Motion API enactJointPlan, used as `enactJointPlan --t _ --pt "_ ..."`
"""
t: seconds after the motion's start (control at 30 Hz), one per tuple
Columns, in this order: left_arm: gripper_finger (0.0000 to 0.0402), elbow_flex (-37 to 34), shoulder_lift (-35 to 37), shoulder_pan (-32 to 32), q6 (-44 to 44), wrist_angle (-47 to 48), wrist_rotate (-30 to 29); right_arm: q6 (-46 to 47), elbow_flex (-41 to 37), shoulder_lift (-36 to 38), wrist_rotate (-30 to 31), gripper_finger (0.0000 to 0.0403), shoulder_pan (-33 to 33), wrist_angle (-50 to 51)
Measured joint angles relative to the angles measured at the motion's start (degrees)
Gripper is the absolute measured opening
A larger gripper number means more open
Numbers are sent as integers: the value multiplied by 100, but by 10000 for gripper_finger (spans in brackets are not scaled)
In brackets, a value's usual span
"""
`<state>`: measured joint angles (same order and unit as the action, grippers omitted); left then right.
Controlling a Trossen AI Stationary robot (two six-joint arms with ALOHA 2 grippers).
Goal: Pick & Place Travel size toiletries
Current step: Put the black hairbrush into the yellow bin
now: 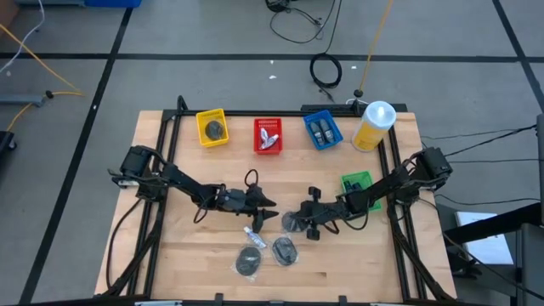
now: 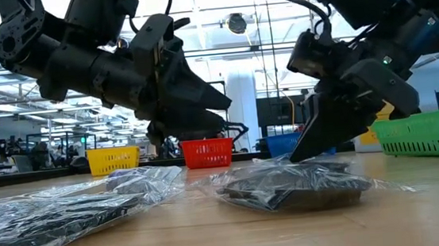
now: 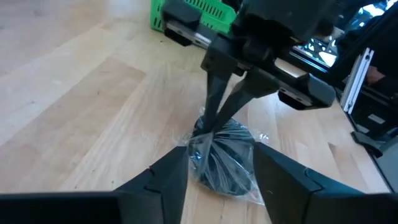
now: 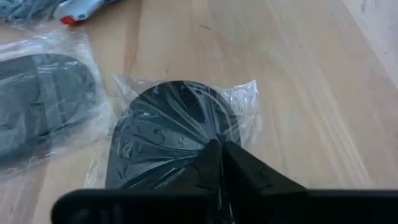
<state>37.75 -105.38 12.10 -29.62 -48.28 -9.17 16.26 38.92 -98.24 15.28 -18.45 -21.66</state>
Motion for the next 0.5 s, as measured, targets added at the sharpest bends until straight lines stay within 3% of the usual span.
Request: enactJointPlan --t 0.1,0.3,0.5 --pt "157 -1 0 -9 -175 -32 -8 -140 -7 126 371 7 -128 -113" --pt "152 0 0 -90 -350 -374 -80 -847 -7 252 1748 2 -541 -766" --pt "242 2 2 -230 -595 -492 -78 -1329 -4 254 2110 1 -652 -1193"
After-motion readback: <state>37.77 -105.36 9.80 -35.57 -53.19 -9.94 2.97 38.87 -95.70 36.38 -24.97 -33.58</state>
